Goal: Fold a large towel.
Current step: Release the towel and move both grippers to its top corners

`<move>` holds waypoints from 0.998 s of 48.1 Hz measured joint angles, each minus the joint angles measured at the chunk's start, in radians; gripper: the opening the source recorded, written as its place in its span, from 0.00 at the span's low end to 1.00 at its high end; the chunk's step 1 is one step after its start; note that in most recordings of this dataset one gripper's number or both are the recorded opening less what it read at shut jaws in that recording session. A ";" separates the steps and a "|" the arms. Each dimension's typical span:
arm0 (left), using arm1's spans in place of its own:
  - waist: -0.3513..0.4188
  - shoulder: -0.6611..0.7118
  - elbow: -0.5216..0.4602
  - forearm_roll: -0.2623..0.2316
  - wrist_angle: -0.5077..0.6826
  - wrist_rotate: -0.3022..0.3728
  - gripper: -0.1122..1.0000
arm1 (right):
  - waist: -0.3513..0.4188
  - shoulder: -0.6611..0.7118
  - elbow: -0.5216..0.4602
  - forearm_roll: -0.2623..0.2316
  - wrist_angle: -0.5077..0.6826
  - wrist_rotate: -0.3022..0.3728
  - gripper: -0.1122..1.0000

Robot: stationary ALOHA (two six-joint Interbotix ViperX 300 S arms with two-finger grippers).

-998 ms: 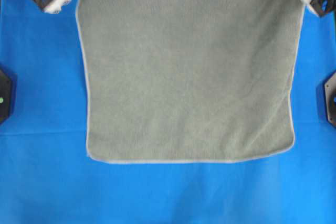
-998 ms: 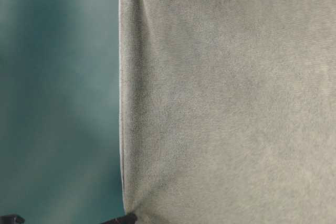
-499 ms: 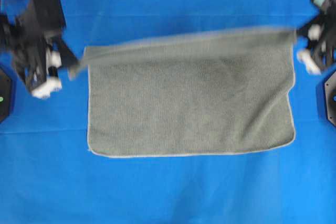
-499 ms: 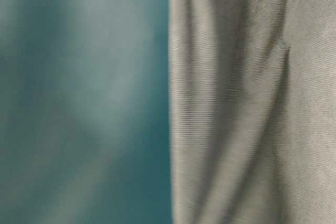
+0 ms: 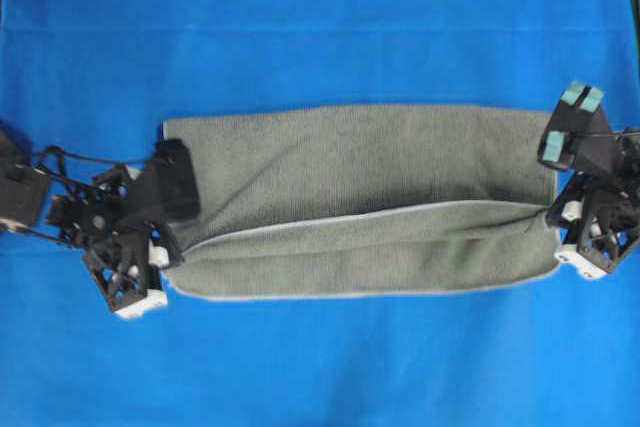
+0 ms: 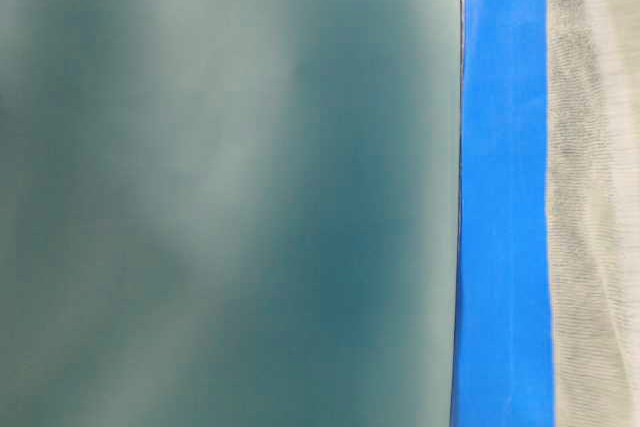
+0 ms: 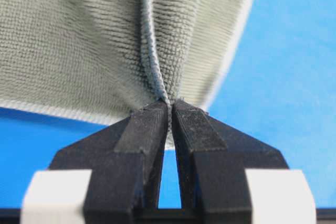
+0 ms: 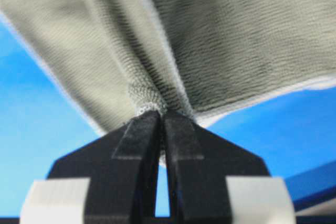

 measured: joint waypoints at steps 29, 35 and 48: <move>-0.028 0.061 -0.035 0.005 0.000 -0.006 0.69 | 0.086 0.066 0.011 -0.011 -0.071 0.054 0.55; -0.034 0.037 -0.051 0.005 0.038 -0.002 0.77 | 0.117 0.049 0.000 -0.011 -0.006 0.054 0.69; -0.017 -0.117 -0.098 0.011 0.187 0.054 0.75 | 0.118 -0.091 -0.120 -0.120 0.202 0.054 0.67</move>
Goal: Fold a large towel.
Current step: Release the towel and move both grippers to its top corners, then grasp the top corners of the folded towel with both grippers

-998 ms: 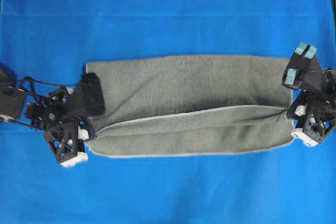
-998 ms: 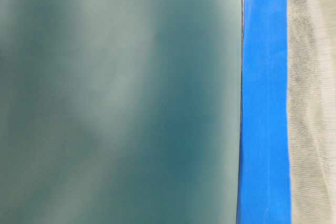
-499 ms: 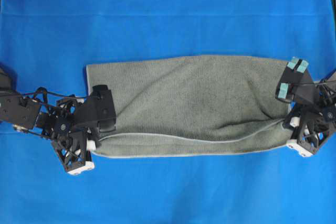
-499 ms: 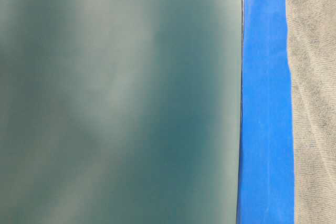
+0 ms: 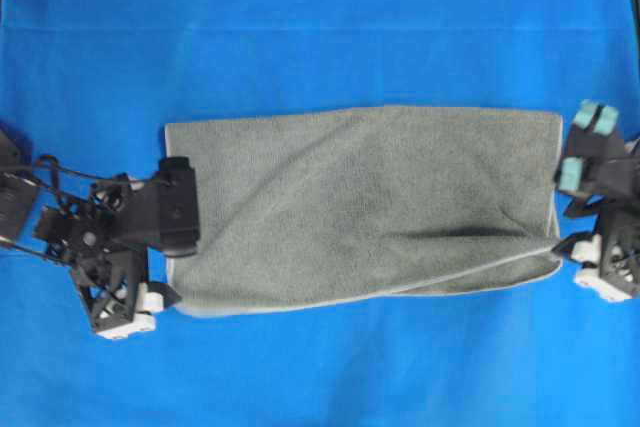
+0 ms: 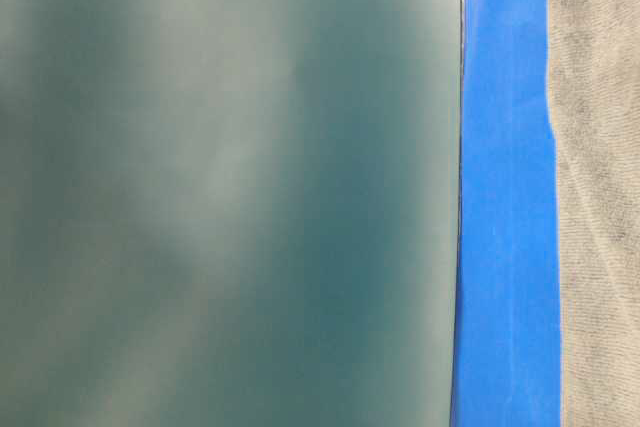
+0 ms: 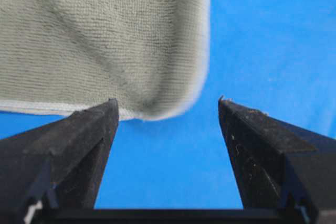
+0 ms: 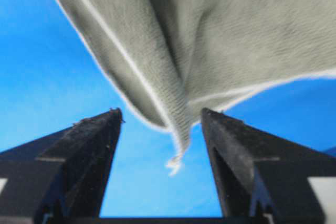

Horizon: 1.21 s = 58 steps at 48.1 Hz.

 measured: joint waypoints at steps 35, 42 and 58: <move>0.557 0.140 0.143 0.008 -0.288 0.448 0.75 | -0.505 0.195 0.195 -0.469 -0.314 0.074 0.66; 0.591 0.196 0.166 0.008 -0.333 0.449 0.73 | -0.555 0.258 0.221 -0.469 -0.431 0.074 0.66; 0.591 0.232 0.172 0.008 -0.345 0.453 0.41 | -0.589 0.365 0.222 -0.509 -0.479 0.072 0.57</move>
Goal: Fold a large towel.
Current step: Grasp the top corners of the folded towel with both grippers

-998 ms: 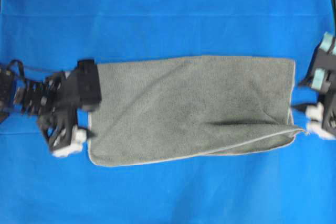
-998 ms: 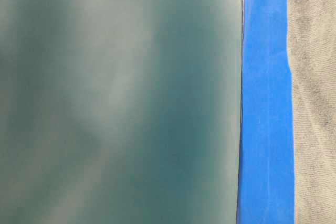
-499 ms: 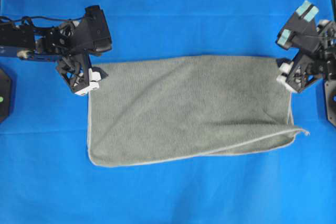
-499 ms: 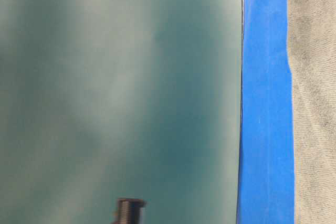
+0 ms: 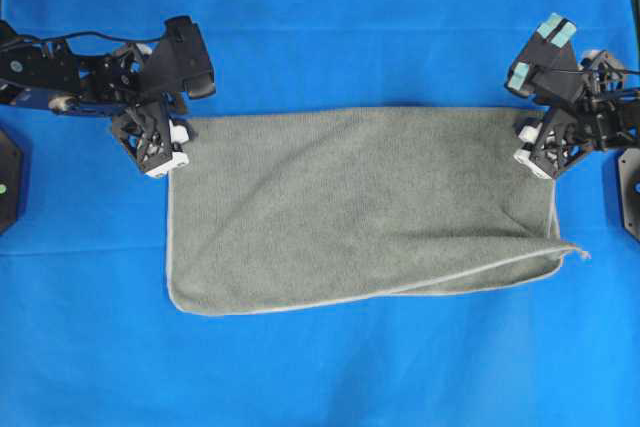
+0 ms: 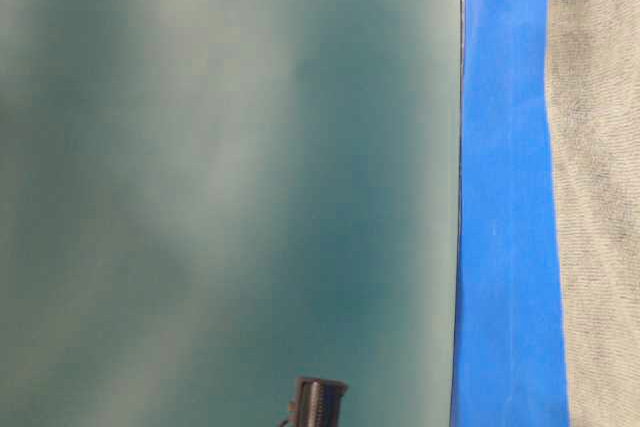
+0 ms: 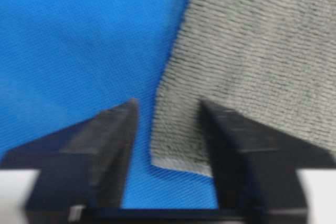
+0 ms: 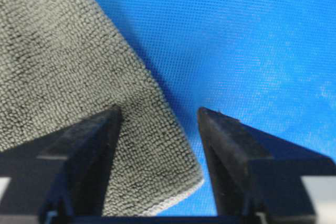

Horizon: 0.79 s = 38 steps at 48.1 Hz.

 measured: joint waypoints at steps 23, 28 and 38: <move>-0.023 -0.058 -0.017 -0.003 0.186 -0.020 0.13 | 0.031 -0.094 -0.020 -0.008 -0.017 -0.003 0.11; -0.041 -0.141 -0.055 -0.006 0.279 -0.029 0.13 | 0.081 -0.193 -0.054 -0.002 0.064 -0.003 0.11; -0.106 -0.321 -0.163 -0.006 0.442 -0.066 0.13 | 0.249 -0.393 -0.166 0.020 0.298 -0.005 0.11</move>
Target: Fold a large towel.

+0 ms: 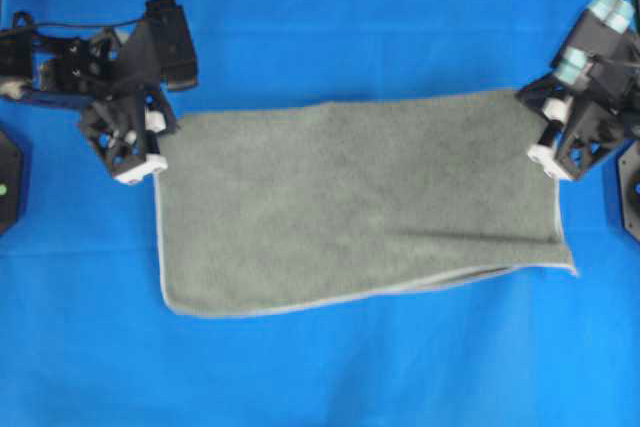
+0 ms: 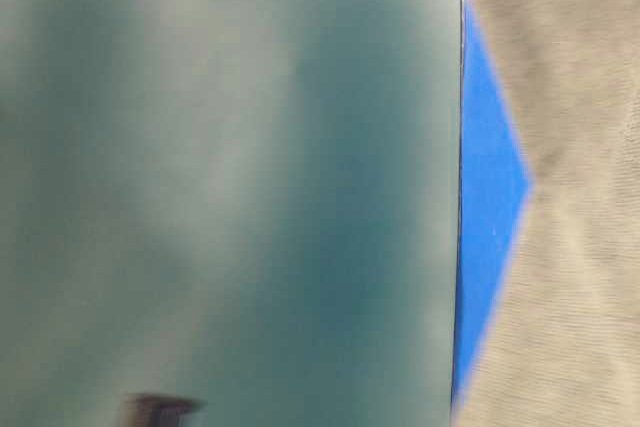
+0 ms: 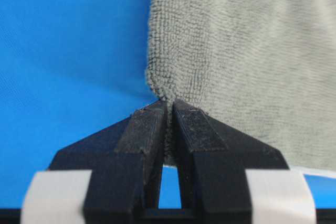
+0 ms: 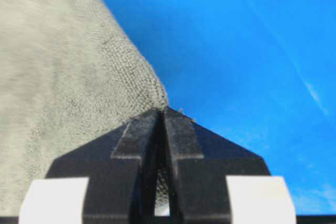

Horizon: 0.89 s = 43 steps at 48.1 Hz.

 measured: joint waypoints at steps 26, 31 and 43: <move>-0.265 -0.132 -0.124 0.002 -0.060 -0.114 0.13 | 0.126 -0.049 -0.189 -0.173 0.267 0.012 0.11; -0.367 -0.092 -0.149 0.000 -0.160 -0.117 0.13 | 0.006 -0.023 -0.192 -0.221 0.278 0.014 0.11; -0.526 0.066 -0.268 0.003 -0.275 -0.098 0.13 | -0.301 0.046 -0.229 -0.276 0.058 0.012 0.11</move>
